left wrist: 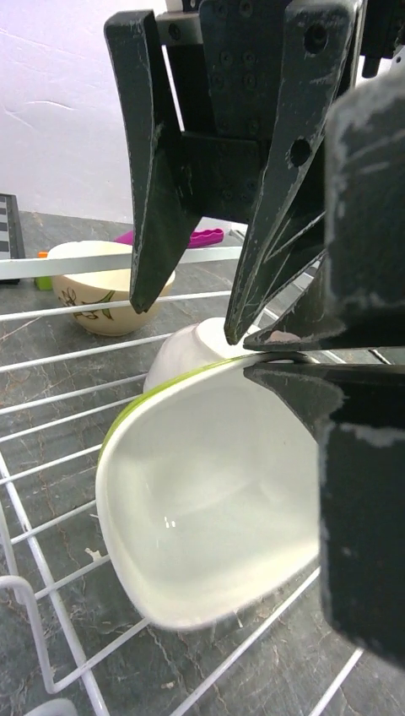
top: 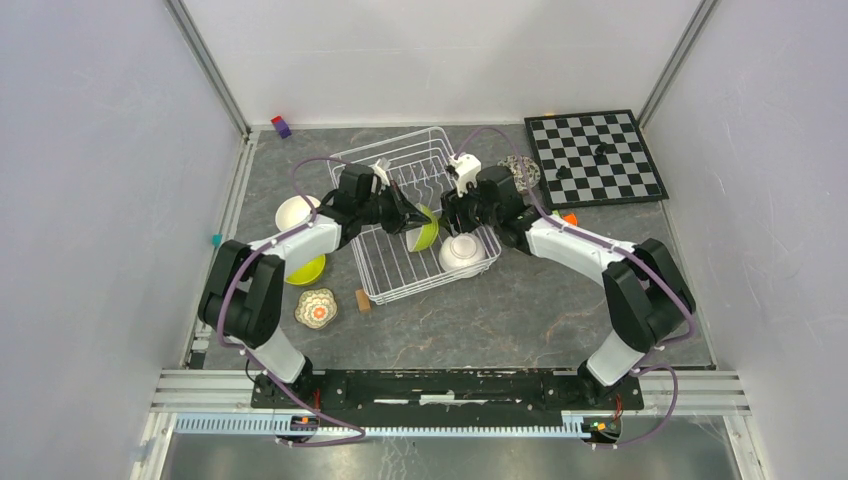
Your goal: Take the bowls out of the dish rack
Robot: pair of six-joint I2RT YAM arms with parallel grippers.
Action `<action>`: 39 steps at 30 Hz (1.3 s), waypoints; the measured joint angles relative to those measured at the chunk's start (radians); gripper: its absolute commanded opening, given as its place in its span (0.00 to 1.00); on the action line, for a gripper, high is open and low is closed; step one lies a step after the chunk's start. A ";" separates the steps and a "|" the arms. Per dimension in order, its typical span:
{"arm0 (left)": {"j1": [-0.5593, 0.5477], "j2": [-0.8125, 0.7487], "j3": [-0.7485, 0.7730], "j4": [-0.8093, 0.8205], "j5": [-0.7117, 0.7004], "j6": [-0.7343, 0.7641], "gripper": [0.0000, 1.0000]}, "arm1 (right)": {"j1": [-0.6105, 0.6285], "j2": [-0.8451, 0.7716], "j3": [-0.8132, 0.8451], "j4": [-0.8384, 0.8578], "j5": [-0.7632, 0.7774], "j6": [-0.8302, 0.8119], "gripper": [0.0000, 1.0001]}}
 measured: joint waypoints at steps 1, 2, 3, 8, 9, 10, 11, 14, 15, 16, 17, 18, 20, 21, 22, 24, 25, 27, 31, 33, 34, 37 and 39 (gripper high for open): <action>0.000 0.000 0.001 -0.005 0.000 0.000 0.05 | 0.000 -0.004 0.000 0.000 0.000 0.000 0.59; 0.000 -0.001 0.003 -0.012 0.001 0.001 0.04 | 0.000 -0.009 0.000 -0.001 0.000 -0.001 0.59; 0.000 -0.002 0.006 -0.023 0.001 0.001 0.03 | 0.000 -0.014 0.000 -0.003 0.001 -0.001 0.59; 0.000 -0.032 0.018 -0.080 -0.003 0.018 0.02 | 0.000 -0.041 0.000 -0.019 0.021 -0.008 0.59; 0.000 -0.046 0.018 -0.094 -0.005 0.025 0.02 | 0.000 -0.049 0.000 -0.024 0.025 -0.010 0.59; 0.000 -0.059 0.019 -0.108 -0.006 0.031 0.02 | 0.000 -0.060 0.000 -0.030 0.034 -0.013 0.59; 0.000 -0.076 0.025 -0.133 -0.009 0.042 0.02 | 0.000 -0.071 0.000 -0.035 0.042 -0.016 0.60; 0.000 -0.140 0.059 -0.215 -0.036 0.082 0.02 | 0.000 -0.125 -0.006 -0.048 0.078 -0.031 0.60; 0.000 -0.166 0.074 -0.241 -0.048 0.096 0.02 | 0.000 -0.152 -0.016 -0.048 0.094 -0.036 0.61; 0.000 -0.195 0.087 -0.267 -0.063 0.110 0.02 | 0.000 -0.176 -0.027 -0.048 0.110 -0.040 0.61; 0.000 -0.221 0.097 -0.288 -0.076 0.123 0.02 | 0.000 -0.206 -0.044 -0.043 0.129 -0.045 0.62; 0.000 -0.256 0.108 -0.312 -0.090 0.136 0.02 | 0.000 -0.239 -0.067 -0.037 0.144 -0.050 0.62; 0.000 -0.322 0.126 -0.357 -0.120 0.168 0.02 | 0.000 -0.307 -0.118 -0.029 0.179 -0.058 0.64; 0.000 -0.349 0.131 -0.374 -0.130 0.181 0.02 | 0.000 -0.339 -0.144 -0.020 0.194 -0.062 0.64; 0.000 -0.379 0.135 -0.393 -0.137 0.197 0.02 | 0.000 -0.368 -0.166 -0.014 0.209 -0.066 0.65; -0.002 -0.428 0.142 -0.426 -0.140 0.218 0.02 | 0.000 -0.425 -0.210 -0.002 0.238 -0.076 0.66; -0.005 -0.449 0.144 -0.442 -0.140 0.230 0.02 | 0.000 -0.448 -0.226 -0.001 0.251 -0.080 0.67; -0.017 -0.476 0.146 -0.462 -0.140 0.245 0.02 | 0.000 -0.485 -0.242 -0.003 0.275 -0.085 0.69; -0.078 -0.504 0.147 -0.496 -0.149 0.274 0.02 | 0.000 -0.551 -0.245 -0.031 0.336 -0.084 0.80; -0.134 -0.504 0.147 -0.506 -0.167 0.289 0.02 | 0.000 -0.592 -0.245 -0.055 0.378 -0.078 0.91; -0.162 -0.503 0.147 -0.512 -0.170 0.294 0.02 | 0.000 -0.613 -0.245 -0.069 0.403 -0.073 0.94; -0.248 -0.500 0.147 -0.526 -0.198 0.308 0.02 | 0.000 -0.666 -0.245 -0.108 0.478 -0.067 0.98; -0.312 -0.488 0.148 -0.526 -0.230 0.325 0.02 | 0.000 -0.696 -0.245 -0.137 0.527 -0.060 0.98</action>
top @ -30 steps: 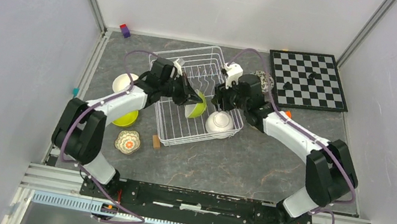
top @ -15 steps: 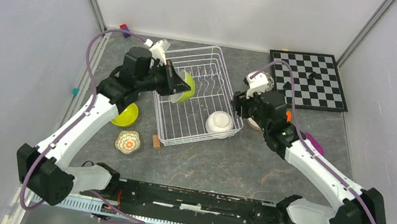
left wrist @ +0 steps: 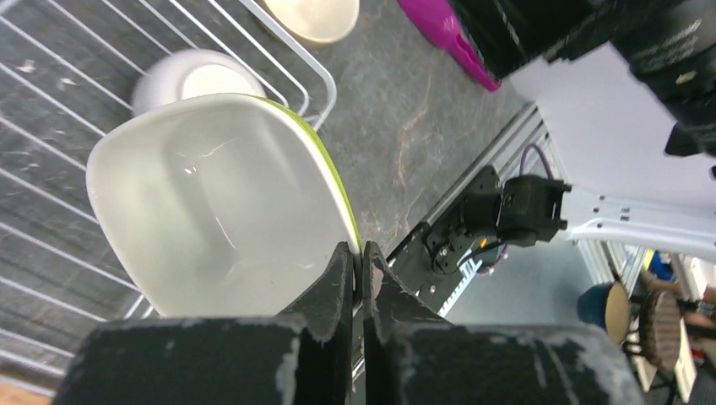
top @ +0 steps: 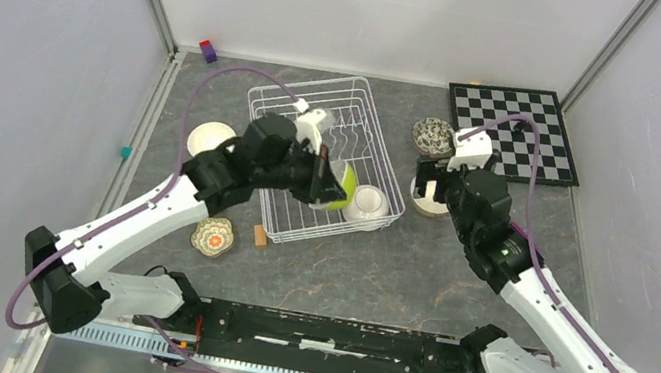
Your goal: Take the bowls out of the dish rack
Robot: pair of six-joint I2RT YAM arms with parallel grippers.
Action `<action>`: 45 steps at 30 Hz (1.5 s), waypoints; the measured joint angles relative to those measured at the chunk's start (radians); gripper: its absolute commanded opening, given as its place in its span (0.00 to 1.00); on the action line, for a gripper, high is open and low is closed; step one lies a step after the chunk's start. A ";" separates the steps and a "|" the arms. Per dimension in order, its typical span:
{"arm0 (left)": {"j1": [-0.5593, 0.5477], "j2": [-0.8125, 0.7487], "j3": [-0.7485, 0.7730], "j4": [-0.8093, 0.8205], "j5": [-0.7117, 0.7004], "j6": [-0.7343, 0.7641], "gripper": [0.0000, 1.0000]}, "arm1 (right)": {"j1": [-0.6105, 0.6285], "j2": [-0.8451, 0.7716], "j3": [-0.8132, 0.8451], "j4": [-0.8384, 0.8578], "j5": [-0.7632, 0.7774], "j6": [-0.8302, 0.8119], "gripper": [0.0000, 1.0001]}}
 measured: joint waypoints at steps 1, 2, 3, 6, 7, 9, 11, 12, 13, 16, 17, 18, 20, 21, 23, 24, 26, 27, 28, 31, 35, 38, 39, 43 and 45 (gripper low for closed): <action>-0.036 0.010 0.001 0.001 -0.020 0.011 0.02 | 0.000 -0.012 0.000 -0.012 0.024 0.003 0.98; -0.076 0.022 0.002 0.003 -0.042 0.023 0.02 | 0.000 -0.023 0.000 -0.023 0.047 0.006 0.98; -0.105 0.032 0.002 0.005 -0.053 0.033 0.02 | 0.000 -0.034 0.000 -0.033 0.069 0.009 0.98; -0.216 0.068 0.003 0.008 -0.116 0.076 0.02 | 0.000 -0.080 -0.015 -0.048 0.137 0.020 0.98; -0.254 0.084 0.008 0.008 -0.138 0.093 0.02 | 0.000 -0.100 -0.024 -0.053 0.159 0.024 0.98; -0.322 0.120 0.026 0.007 -0.179 0.131 0.02 | 0.000 -0.143 -0.043 -0.059 0.200 0.029 0.98; -0.385 0.164 0.055 0.004 -0.220 0.169 0.02 | 0.000 -0.179 -0.059 -0.059 0.236 0.031 0.98; -0.410 0.183 0.069 0.002 -0.237 0.188 0.02 | 0.000 -0.198 -0.068 -0.058 0.255 0.031 0.98; -0.441 0.209 0.088 -0.003 -0.262 0.212 0.02 | 0.000 -0.217 -0.078 -0.058 0.273 0.031 0.98; -0.520 0.301 0.159 -0.024 -0.333 0.281 0.02 | 0.000 -0.277 -0.113 -0.049 0.322 0.032 0.98; -0.536 0.332 0.183 -0.035 -0.352 0.298 0.02 | 0.000 -0.298 -0.128 -0.043 0.336 0.035 0.98; -0.554 0.375 0.217 -0.046 -0.372 0.320 0.02 | 0.000 -0.314 -0.138 -0.042 0.346 0.037 0.98; -0.574 0.446 0.266 -0.066 -0.394 0.346 0.03 | 0.000 -0.344 -0.158 -0.035 0.356 0.039 0.98; -0.578 0.473 0.282 -0.071 -0.402 0.355 0.03 | 0.000 -0.356 -0.165 -0.037 0.360 0.039 0.98; -0.579 0.526 0.306 -0.080 -0.412 0.375 0.03 | 0.000 -0.371 -0.167 -0.036 0.369 0.039 0.98; -0.579 0.549 0.314 -0.084 -0.417 0.384 0.03 | 0.000 -0.375 -0.167 -0.035 0.373 0.038 0.98; -0.579 0.591 0.333 -0.091 -0.426 0.399 0.03 | 0.000 -0.384 -0.167 -0.037 0.388 0.038 0.98; -0.579 0.613 0.346 -0.097 -0.430 0.406 0.03 | 0.000 -0.390 -0.167 -0.037 0.394 0.038 0.98; -0.579 0.632 0.359 -0.105 -0.433 0.408 0.03 | 0.000 -0.397 -0.167 -0.037 0.397 0.038 0.98; -0.581 0.714 0.431 -0.142 -0.445 0.413 0.03 | 0.000 -0.420 -0.172 -0.035 0.412 0.038 0.98; -0.581 0.798 0.507 -0.186 -0.479 0.413 0.10 | -0.001 -0.454 -0.183 -0.028 0.436 0.040 0.98; -0.581 0.835 0.523 -0.201 -0.487 0.413 0.17 | -0.001 -0.454 -0.184 -0.019 0.440 0.047 0.98; -0.582 0.845 0.523 -0.208 -0.487 0.413 0.20 | -0.001 -0.454 -0.187 -0.018 0.440 0.049 0.98; -0.583 0.861 0.523 -0.228 -0.487 0.413 0.37 | -0.001 -0.455 -0.202 -0.010 0.441 0.055 0.98; -0.583 0.861 0.523 -0.232 -0.489 0.412 0.48 | -0.001 -0.455 -0.209 -0.006 0.441 0.058 0.98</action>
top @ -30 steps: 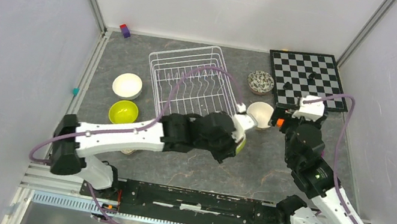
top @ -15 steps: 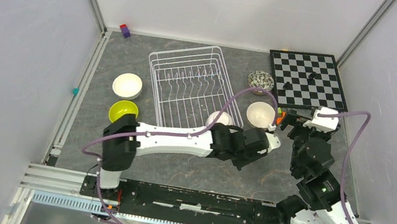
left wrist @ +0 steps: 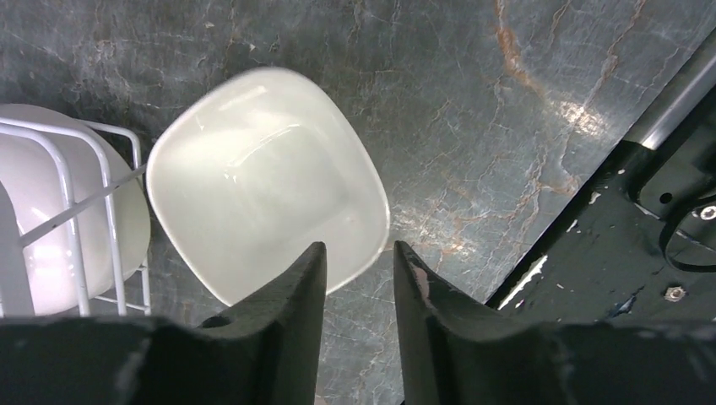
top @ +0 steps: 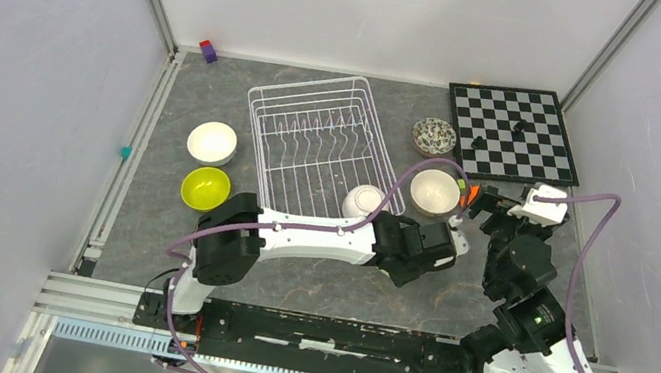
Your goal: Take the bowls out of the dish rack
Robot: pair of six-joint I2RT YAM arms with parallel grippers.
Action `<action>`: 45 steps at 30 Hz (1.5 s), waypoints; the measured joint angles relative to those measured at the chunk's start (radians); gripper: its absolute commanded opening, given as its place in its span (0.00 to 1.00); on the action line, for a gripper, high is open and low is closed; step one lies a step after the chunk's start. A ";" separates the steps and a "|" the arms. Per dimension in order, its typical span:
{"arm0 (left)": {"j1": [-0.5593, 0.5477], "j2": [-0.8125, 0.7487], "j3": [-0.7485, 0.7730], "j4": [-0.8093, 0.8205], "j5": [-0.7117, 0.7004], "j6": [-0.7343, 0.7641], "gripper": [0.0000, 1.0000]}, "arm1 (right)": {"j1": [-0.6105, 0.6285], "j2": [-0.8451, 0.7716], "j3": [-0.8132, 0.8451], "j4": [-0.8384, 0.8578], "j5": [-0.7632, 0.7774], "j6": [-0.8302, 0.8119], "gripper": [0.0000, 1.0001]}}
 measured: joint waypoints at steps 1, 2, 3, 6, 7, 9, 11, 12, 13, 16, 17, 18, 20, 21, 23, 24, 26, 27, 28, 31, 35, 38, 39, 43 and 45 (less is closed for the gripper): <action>0.000 0.000 0.000 0.000 -0.002 -0.001 0.50 | 0.000 0.000 -0.003 0.001 0.000 0.001 0.98; 0.000 0.000 0.000 -0.001 -0.003 -0.001 0.53 | 0.000 0.000 -0.005 0.001 0.000 0.003 0.98; 0.000 0.000 0.000 -0.002 -0.004 -0.003 0.55 | 0.000 0.000 -0.006 0.002 -0.001 0.004 0.98; 0.000 0.000 0.000 -0.002 -0.006 -0.006 0.58 | 0.000 0.000 -0.006 0.006 -0.001 0.004 0.98; 0.000 0.000 0.000 -0.001 -0.010 -0.006 0.59 | 0.000 -0.002 -0.006 0.008 -0.002 0.004 0.98; 0.000 -0.001 0.000 -0.002 -0.014 -0.008 0.60 | 0.000 -0.004 -0.006 0.008 -0.004 0.004 0.98; 0.000 -0.005 0.000 -0.001 -0.017 -0.009 0.62 | 0.000 -0.005 -0.006 0.010 -0.005 0.004 0.98; 0.000 -0.012 0.000 0.000 -0.017 -0.009 0.63 | 0.000 -0.005 -0.007 0.012 -0.005 0.004 0.98; 0.000 -0.020 -0.001 0.002 -0.017 -0.010 0.64 | 0.000 -0.005 -0.009 0.015 -0.005 0.004 0.98; 0.000 -0.076 -0.015 0.013 -0.013 -0.016 0.69 | 0.000 -0.006 -0.018 0.022 -0.006 0.010 0.98; 0.001 -0.094 -0.022 0.012 -0.012 -0.023 0.70 | 0.000 -0.008 -0.019 0.037 -0.006 0.014 0.98; 0.002 -0.117 -0.029 0.022 -0.013 -0.030 0.72 | 0.000 -0.011 -0.021 0.037 -0.006 0.014 0.98; 0.006 -0.163 -0.043 0.029 -0.013 -0.045 0.73 | 0.000 -0.015 -0.027 0.055 -0.006 0.021 0.98; 0.008 -0.182 -0.049 0.034 -0.016 -0.052 0.73 | -0.001 -0.018 -0.031 0.054 -0.006 0.023 0.98; 0.018 -0.225 -0.066 0.051 -0.018 -0.071 0.74 | -0.001 -0.022 -0.041 0.055 -0.006 0.022 0.98; 0.026 -0.247 -0.075 0.059 -0.020 -0.082 0.74 | -0.001 -0.022 -0.045 0.054 -0.007 0.022 0.98; 0.048 -0.286 -0.096 0.071 -0.021 -0.098 0.75 | -0.001 -0.021 -0.053 0.052 -0.009 0.022 0.98; 0.062 -0.308 -0.109 0.072 -0.021 -0.101 0.75 | -0.001 -0.020 -0.055 0.053 -0.010 0.023 0.98; 0.077 -0.330 -0.122 0.074 -0.021 -0.101 0.75 | -0.001 -0.018 -0.056 0.053 -0.012 0.023 0.98; 0.119 -0.393 -0.155 0.069 -0.022 -0.101 0.75 | -0.001 -0.012 -0.058 0.053 -0.023 0.023 0.98; 0.189 -0.470 -0.169 0.044 -0.022 -0.105 0.75 | -0.001 0.006 -0.060 0.057 -0.042 0.023 0.98; 0.259 -0.542 -0.198 0.031 -0.032 -0.129 0.75 | -0.001 0.035 -0.060 0.060 -0.066 0.025 0.98; 0.288 -0.571 -0.215 0.027 -0.039 -0.142 0.77 | -0.001 0.045 -0.061 0.060 -0.076 0.026 0.98; 0.412 -0.682 -0.295 0.017 -0.047 -0.185 0.77 | -0.001 0.103 -0.060 0.061 -0.123 0.030 0.98; 0.447 -0.716 -0.322 0.015 -0.056 -0.197 0.80 | -0.001 0.130 -0.061 0.065 -0.156 0.031 0.98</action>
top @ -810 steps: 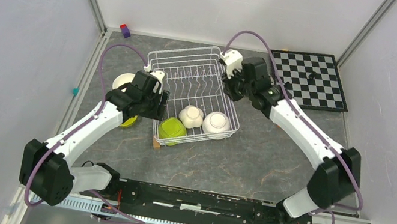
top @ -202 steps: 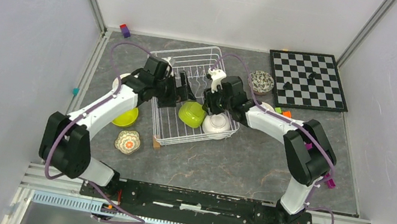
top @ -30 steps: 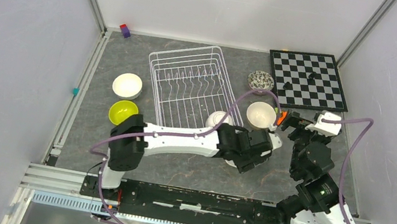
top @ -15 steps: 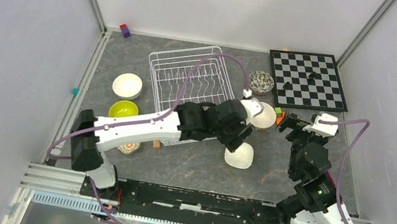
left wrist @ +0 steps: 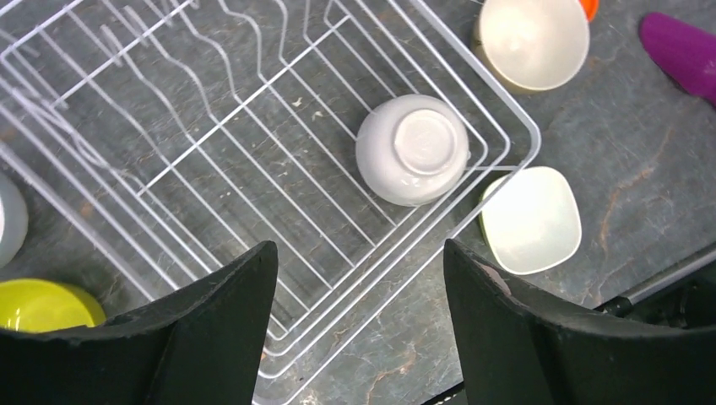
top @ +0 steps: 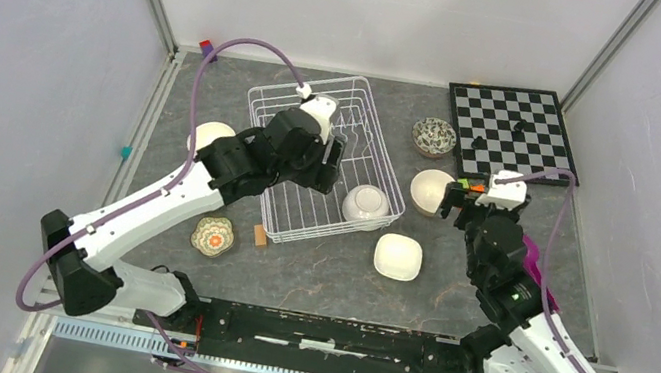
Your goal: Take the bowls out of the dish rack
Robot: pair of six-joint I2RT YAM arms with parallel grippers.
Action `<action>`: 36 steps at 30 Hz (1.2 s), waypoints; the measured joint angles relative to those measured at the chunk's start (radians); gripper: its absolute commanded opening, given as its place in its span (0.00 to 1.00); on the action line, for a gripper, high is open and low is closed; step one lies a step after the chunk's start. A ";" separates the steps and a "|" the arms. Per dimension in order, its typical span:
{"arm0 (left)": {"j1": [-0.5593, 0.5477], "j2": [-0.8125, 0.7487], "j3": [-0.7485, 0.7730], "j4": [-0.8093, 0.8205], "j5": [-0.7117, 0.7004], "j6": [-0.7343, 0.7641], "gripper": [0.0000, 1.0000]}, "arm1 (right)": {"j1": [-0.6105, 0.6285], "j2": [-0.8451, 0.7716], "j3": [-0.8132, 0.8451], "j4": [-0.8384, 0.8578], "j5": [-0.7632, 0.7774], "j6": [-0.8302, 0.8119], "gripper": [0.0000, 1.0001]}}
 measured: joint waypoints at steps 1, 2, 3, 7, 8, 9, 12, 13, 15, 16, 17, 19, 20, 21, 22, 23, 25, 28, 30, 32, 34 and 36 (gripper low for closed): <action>0.011 -0.012 -0.011 -0.003 -0.009 -0.008 0.81 | 0.000 0.012 0.000 0.005 -0.019 0.000 0.98; 0.018 -0.021 -0.020 -0.005 -0.018 -0.018 0.82 | 0.000 0.025 0.000 0.013 -0.047 -0.001 0.98; 0.022 -0.027 -0.029 -0.005 -0.022 -0.026 0.82 | 0.000 0.043 0.000 0.024 -0.086 -0.002 0.98; 0.042 -0.029 -0.060 -0.005 -0.024 -0.058 0.82 | 0.000 0.146 0.012 0.042 -0.270 -0.015 0.93; 0.048 -0.028 -0.066 -0.005 -0.020 -0.060 0.82 | 0.000 0.185 0.027 0.037 -0.320 -0.019 0.89; 0.053 -0.026 -0.068 -0.005 -0.016 -0.062 0.82 | 0.000 0.229 0.047 0.031 -0.371 -0.021 0.84; 0.066 -0.011 -0.068 0.003 -0.006 -0.071 0.82 | 0.001 0.373 0.134 -0.006 -0.521 -0.035 0.73; 0.071 -0.003 -0.068 0.006 0.000 -0.073 0.81 | 0.002 0.414 0.164 -0.021 -0.563 -0.037 0.69; 0.080 0.011 -0.068 0.010 0.011 -0.083 0.81 | 0.002 0.494 0.235 -0.056 -0.639 -0.043 0.66; 0.084 0.016 -0.069 0.010 0.013 -0.085 0.81 | 0.002 0.523 0.260 -0.064 -0.664 -0.045 0.66; 0.089 0.019 -0.071 0.011 0.014 -0.087 0.81 | 0.002 0.549 0.284 -0.074 -0.682 -0.045 0.65; 0.103 0.019 -0.080 0.010 0.015 -0.089 0.81 | 0.004 0.599 0.328 -0.090 -0.725 -0.050 0.61; 0.112 0.019 -0.086 0.010 0.015 -0.091 0.81 | 0.007 0.621 0.345 -0.098 -0.739 -0.053 0.61; 0.122 0.019 -0.091 0.011 0.015 -0.093 0.81 | 0.011 0.644 0.363 -0.111 -0.751 -0.055 0.59; 0.132 0.018 -0.098 0.011 0.014 -0.100 0.81 | 0.016 0.668 0.380 -0.125 -0.758 -0.061 0.56; 0.140 0.016 -0.105 0.011 0.014 -0.103 0.81 | 0.022 0.689 0.395 -0.137 -0.760 -0.064 0.53; 0.158 0.006 -0.124 0.010 0.014 -0.111 0.81 | 0.042 0.736 0.430 -0.173 -0.753 -0.079 0.48; 0.176 -0.017 -0.147 0.010 0.014 -0.115 0.81 | 0.082 0.798 0.473 -0.224 -0.721 -0.101 0.38; 0.185 -0.031 -0.153 0.011 0.014 -0.115 0.81 | 0.106 0.834 0.495 -0.249 -0.686 -0.110 0.32; 0.191 -0.045 -0.157 0.012 0.014 -0.116 0.81 | 0.127 0.856 0.502 -0.267 -0.651 -0.117 0.23; 0.195 -0.058 -0.164 0.013 0.015 -0.116 0.81 | 0.139 0.868 0.502 -0.288 -0.616 -0.124 0.21; 0.199 -0.064 -0.172 0.015 0.015 -0.116 0.81 | 0.142 0.876 0.502 -0.299 -0.580 -0.124 0.21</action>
